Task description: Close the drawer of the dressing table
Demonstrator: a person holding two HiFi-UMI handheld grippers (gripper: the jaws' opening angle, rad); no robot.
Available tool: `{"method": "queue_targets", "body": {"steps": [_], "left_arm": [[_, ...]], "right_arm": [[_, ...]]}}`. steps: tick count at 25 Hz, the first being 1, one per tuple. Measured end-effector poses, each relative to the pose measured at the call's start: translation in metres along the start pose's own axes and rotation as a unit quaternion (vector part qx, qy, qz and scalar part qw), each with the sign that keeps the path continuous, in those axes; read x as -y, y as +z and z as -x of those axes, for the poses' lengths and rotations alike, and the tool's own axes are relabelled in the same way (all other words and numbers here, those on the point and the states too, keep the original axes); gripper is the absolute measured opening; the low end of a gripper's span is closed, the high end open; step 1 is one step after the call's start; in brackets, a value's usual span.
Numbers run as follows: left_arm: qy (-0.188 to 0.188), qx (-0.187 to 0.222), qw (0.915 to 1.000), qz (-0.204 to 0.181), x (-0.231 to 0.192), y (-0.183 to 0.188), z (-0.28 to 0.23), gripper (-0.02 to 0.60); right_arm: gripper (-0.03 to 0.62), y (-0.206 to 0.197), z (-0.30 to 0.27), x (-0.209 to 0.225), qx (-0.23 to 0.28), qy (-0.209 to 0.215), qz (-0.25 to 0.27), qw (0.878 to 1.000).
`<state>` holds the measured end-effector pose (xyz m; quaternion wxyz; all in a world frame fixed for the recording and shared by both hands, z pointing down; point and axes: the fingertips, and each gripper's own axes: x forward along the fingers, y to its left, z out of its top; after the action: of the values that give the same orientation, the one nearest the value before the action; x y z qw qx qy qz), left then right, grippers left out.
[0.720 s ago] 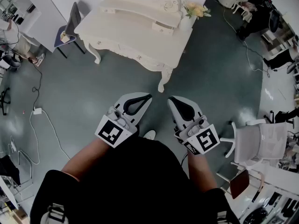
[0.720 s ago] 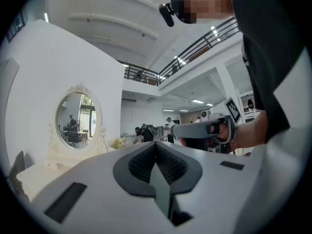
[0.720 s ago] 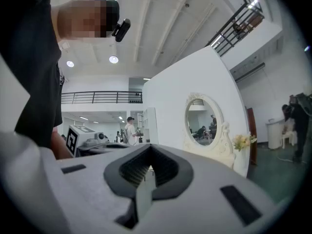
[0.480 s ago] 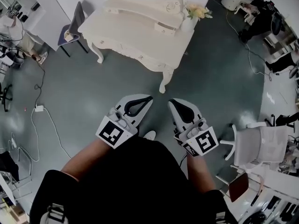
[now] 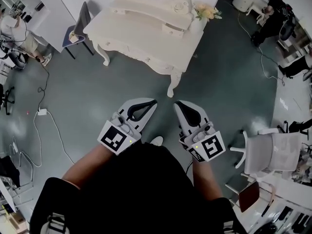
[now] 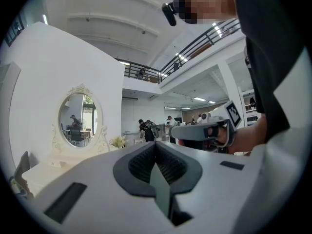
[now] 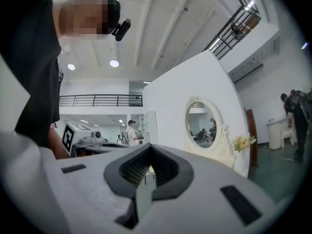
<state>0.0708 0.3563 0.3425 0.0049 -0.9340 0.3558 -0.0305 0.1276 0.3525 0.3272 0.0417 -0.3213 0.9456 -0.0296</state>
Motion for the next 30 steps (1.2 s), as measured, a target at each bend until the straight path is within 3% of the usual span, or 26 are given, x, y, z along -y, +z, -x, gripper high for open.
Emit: {"method": "queue_targets", "body": {"steps": [11, 30], "left_arm": [[-0.015, 0.004, 0.9998, 0.010, -0.047, -0.005, 0.007, -0.006], [-0.066, 0.022, 0.9970, 0.033, -0.218, -0.009, 0.035, -0.006]], "right_arm": [[0.002, -0.007, -0.051, 0.000, -0.020, -0.011, 0.001, 1.000], [0.002, -0.026, -0.227, -0.006, -0.068, -0.048, 0.007, 0.997]]}}
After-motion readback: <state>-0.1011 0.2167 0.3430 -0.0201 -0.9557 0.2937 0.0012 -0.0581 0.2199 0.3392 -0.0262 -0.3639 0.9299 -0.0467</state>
